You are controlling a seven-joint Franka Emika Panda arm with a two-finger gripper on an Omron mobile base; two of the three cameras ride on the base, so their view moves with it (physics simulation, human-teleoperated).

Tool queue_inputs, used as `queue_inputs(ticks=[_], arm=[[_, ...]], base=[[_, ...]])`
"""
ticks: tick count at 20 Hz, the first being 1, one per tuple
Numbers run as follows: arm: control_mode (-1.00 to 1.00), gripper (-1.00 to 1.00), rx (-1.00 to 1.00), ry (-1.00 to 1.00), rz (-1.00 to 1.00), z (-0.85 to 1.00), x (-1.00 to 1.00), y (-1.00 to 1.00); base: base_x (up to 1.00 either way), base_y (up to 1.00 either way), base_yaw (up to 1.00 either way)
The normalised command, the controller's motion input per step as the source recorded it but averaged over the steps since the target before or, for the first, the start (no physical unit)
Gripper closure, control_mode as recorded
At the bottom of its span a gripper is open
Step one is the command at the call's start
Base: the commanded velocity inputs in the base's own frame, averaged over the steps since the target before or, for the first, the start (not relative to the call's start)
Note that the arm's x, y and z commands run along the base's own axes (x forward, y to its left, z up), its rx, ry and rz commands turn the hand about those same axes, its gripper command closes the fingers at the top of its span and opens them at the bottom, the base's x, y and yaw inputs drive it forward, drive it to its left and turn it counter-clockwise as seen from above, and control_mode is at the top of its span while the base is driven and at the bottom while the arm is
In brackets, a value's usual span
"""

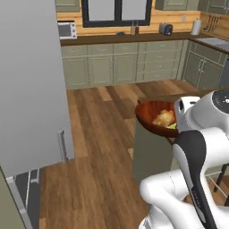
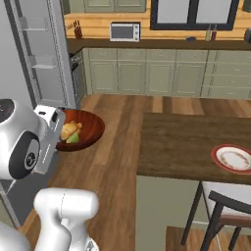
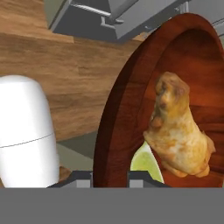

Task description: Pick the chicken drumstick and lemon wedge from their plates and place them in the bowl. Then put the bowl in the fridge.

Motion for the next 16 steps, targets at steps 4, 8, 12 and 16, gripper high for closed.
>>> queue_inputs(ticks=[4,8,12,16], arm=[[1.0,1.0,0.0,0.0,0.0,0.0,0.0,0.0],[1.0,1.0,0.0,0.0,0.0,0.0,0.0,0.0],[1.0,1.0,0.0,0.0,0.0,0.0,0.0,0.0],[1.0,1.0,0.0,0.0,0.0,0.0,0.0,0.0]], base=[[0.36,0.43,-0.28],[0.49,0.09,0.0],[0.71,0.1,0.1],[0.68,0.21,0.08]])
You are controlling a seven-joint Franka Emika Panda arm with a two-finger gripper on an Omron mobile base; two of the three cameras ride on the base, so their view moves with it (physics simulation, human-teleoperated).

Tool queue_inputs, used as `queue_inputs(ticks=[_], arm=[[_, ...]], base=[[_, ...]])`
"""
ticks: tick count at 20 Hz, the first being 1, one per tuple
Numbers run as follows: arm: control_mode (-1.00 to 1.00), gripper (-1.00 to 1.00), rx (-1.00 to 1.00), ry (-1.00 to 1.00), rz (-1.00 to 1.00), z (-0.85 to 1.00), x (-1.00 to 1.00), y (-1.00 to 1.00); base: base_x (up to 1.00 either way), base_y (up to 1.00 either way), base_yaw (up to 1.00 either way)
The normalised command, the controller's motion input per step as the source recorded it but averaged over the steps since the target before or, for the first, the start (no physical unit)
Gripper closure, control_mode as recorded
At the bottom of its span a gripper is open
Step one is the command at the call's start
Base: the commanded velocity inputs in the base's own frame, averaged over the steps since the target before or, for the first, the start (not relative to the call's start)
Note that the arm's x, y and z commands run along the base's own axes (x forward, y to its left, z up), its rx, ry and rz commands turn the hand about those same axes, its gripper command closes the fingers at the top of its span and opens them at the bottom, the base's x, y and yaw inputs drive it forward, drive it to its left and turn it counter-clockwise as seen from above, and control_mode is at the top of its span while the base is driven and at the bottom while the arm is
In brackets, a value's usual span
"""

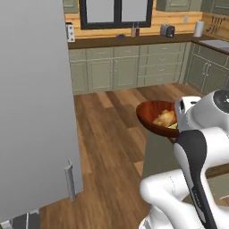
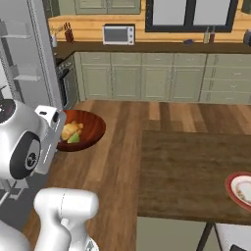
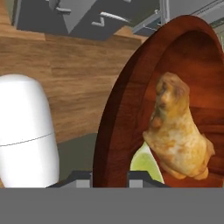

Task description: Pick the chicken drumstick and lemon wedge from their plates and place them in the bowl. Then put the bowl in the fridge.

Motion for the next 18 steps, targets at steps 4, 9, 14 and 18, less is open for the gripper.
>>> queue_inputs(ticks=[4,9,14,18], arm=[[1.0,1.0,0.0,0.0,0.0,0.0,0.0,0.0],[1.0,1.0,0.0,0.0,0.0,0.0,0.0,0.0],[1.0,1.0,0.0,0.0,0.0,0.0,0.0,0.0],[1.0,1.0,0.0,0.0,0.0,0.0,0.0,0.0]], base=[[0.88,0.15,0.11],[1.0,0.0,0.16],[0.74,0.0,0.24],[0.54,0.0,0.38]])
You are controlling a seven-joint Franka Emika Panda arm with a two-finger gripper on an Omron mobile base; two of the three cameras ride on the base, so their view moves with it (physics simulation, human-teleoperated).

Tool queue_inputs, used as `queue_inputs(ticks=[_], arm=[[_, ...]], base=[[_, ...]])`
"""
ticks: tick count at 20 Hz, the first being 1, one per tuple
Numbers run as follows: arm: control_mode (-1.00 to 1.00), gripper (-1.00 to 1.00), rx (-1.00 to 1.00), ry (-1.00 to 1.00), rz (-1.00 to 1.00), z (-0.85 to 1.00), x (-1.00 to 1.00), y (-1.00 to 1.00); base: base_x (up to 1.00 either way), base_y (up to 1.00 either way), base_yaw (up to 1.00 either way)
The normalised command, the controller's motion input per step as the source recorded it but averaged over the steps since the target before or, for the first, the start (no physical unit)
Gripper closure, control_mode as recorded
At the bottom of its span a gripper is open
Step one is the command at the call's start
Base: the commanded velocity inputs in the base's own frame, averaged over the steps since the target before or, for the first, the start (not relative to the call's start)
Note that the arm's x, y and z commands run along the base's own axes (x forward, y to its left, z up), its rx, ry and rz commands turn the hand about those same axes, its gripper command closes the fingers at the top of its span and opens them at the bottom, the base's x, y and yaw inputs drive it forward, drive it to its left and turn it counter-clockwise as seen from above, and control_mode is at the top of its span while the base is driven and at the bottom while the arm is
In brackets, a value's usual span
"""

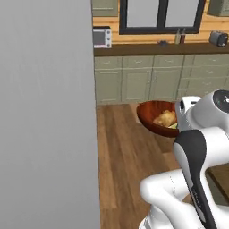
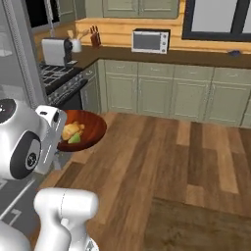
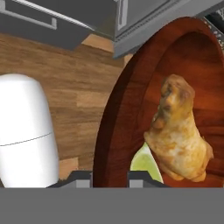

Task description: Pick the chicken drumstick and lemon wedge from their plates and place them in the bowl. Then put the bowl in the fridge.

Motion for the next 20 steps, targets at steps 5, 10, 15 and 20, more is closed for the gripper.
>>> queue_inputs(ticks=[5,10,15,20], arm=[[1.0,1.0,0.0,0.0,0.0,0.0,0.0,0.0],[1.0,1.0,0.0,0.0,0.0,0.0,0.0,0.0],[1.0,1.0,0.0,0.0,0.0,0.0,0.0,0.0],[1.0,1.0,0.0,0.0,0.0,0.0,0.0,0.0]], base=[[0.43,0.0,0.49],[0.1,0.0,0.65],[0.35,-0.2,0.71],[0.31,-0.43,0.68]])
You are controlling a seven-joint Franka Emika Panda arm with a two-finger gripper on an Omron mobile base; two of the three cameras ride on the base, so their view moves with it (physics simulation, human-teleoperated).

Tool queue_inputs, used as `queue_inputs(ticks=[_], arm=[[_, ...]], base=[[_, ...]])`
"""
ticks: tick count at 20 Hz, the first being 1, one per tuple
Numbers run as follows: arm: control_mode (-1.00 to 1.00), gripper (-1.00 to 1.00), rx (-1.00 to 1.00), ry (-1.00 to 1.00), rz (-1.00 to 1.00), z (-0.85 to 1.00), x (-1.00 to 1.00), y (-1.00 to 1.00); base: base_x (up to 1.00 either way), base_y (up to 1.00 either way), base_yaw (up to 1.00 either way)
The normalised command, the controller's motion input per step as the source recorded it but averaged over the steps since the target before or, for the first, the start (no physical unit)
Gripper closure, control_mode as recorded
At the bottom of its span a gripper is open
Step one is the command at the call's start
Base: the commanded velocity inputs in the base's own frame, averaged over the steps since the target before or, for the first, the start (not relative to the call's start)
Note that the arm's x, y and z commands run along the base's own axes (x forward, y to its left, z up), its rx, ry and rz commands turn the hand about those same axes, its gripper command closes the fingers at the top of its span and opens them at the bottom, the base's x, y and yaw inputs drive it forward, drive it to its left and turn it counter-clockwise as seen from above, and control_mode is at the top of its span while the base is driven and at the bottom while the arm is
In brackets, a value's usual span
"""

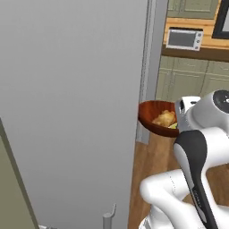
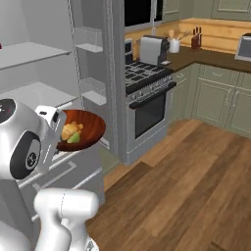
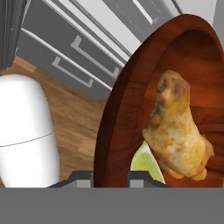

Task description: Pick the chicken drumstick and lemon wedge from their plates and place them in the bowl. Then put the bowl in the fridge.

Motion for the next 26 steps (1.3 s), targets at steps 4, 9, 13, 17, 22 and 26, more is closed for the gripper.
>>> queue_inputs(ticks=[4,9,13,17,22,26], arm=[[1.0,1.0,0.0,0.0,0.0,0.0,0.0,0.0],[1.0,1.0,0.0,0.0,0.0,0.0,0.0,0.0],[1.0,1.0,0.0,0.0,0.0,0.0,0.0,0.0],[1.0,1.0,0.0,0.0,0.0,0.0,0.0,0.0],[1.0,1.0,0.0,0.0,0.0,0.0,0.0,0.0],[1.0,1.0,0.0,0.0,0.0,0.0,0.0,0.0]], base=[[0.41,-0.42,0.4],[0.83,-0.38,-0.01],[0.88,-0.45,-0.02],[0.46,-0.23,-0.01],[0.02,0.0,0.24],[0.2,-0.07,0.54]])
